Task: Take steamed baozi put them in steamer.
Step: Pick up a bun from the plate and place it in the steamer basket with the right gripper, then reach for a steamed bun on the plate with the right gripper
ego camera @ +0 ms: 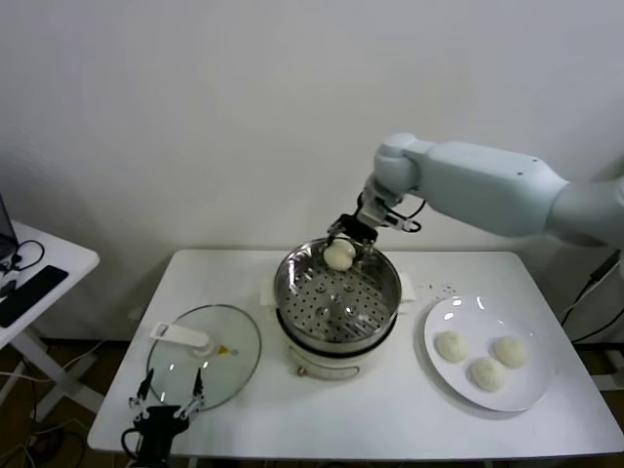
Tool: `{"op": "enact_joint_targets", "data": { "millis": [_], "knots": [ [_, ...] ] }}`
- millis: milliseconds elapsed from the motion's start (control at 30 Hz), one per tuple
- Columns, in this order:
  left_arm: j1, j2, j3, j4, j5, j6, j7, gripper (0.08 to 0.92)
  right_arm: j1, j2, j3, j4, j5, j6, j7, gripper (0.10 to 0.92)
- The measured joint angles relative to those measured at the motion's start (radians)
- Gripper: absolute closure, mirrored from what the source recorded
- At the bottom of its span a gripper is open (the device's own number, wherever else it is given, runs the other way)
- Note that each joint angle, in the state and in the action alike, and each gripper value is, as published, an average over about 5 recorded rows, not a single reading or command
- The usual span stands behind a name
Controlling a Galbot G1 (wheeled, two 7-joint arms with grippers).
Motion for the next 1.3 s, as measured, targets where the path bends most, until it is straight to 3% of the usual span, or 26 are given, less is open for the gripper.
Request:
{"op": "enact_joint_targets", "data": {
  "millis": [367, 833, 1100, 1300],
  "knots": [
    [-0.013, -0.001, -0.004, 0.014, -0.004, -0.002, -0.001, 0.177, -0.053, 0.122, -0.023, -0.156, -0.046, 0.09, -0.022, 0.372],
    [-0.022, -0.001, -0.008, 0.031, -0.005, -0.01, -0.002, 0.177, -0.102, 0.169, -0.024, -0.236, -0.081, 0.127, -0.03, 0.369],
    [-0.023, -0.001, -0.009, 0.033, -0.004, -0.01, -0.003, 0.177, -0.101, 0.168, -0.019, -0.241, -0.083, 0.149, -0.03, 0.218],
    [-0.023, -0.001, -0.002, 0.03, -0.001, -0.008, -0.002, 0.177, -0.071, 0.146, -0.027, -0.217, -0.054, 0.148, -0.042, 0.203]
  ]
}}
